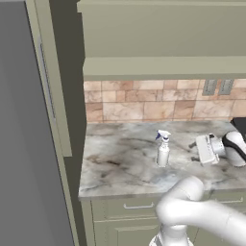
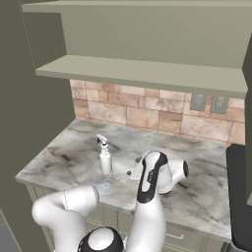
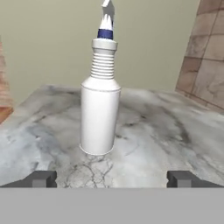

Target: Move the cutting board and knife to the sink. Then move spray from the cabinet to the counter.

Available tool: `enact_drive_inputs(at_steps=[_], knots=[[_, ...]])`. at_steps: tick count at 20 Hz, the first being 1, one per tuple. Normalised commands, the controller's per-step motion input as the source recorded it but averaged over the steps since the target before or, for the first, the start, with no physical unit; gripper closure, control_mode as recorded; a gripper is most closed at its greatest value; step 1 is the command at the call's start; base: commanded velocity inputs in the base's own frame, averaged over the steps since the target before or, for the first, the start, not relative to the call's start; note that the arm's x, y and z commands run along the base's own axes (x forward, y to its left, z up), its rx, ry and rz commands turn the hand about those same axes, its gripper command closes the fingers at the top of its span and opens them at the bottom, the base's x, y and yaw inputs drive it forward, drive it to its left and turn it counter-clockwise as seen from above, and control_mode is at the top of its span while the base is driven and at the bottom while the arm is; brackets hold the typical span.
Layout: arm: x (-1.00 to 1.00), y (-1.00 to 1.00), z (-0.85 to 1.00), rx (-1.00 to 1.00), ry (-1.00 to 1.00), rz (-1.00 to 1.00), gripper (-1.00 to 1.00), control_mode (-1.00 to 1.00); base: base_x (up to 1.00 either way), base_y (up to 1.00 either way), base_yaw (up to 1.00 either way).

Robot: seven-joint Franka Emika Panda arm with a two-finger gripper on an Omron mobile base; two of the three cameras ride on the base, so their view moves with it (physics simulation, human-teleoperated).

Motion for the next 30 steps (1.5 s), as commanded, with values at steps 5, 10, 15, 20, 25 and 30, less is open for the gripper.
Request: enact_drive_inputs(at_steps=[5,10,15,20,25,30], knots=[[-0.26,-0.08,0.32,-0.24,0.11,-0.17,-1.00,-1.00,0.00,0.00,0.00],[-0.24,-0.05,0.31,-0.25,0.13,-0.21,-1.00,-1.00,0.00,0.00,0.00],[-0.28,-0.06,0.28,-0.15,0.11,-0.28,-1.00,-1.00,0.00,0.00,0.00],[-0.31,-0.05,0.27,-0.08,0.10,-0.34,-1.00,-1.00,0.00,0.00,0.00],[-0.32,-0.03,0.30,-0.07,0.02,-0.37,-1.00,-1.00,0.00,0.00,0.00],[-0.35,0.00,0.28,-0.09,0.00,-0.37,-1.00,-1.00,0.00,0.00,0.00]])
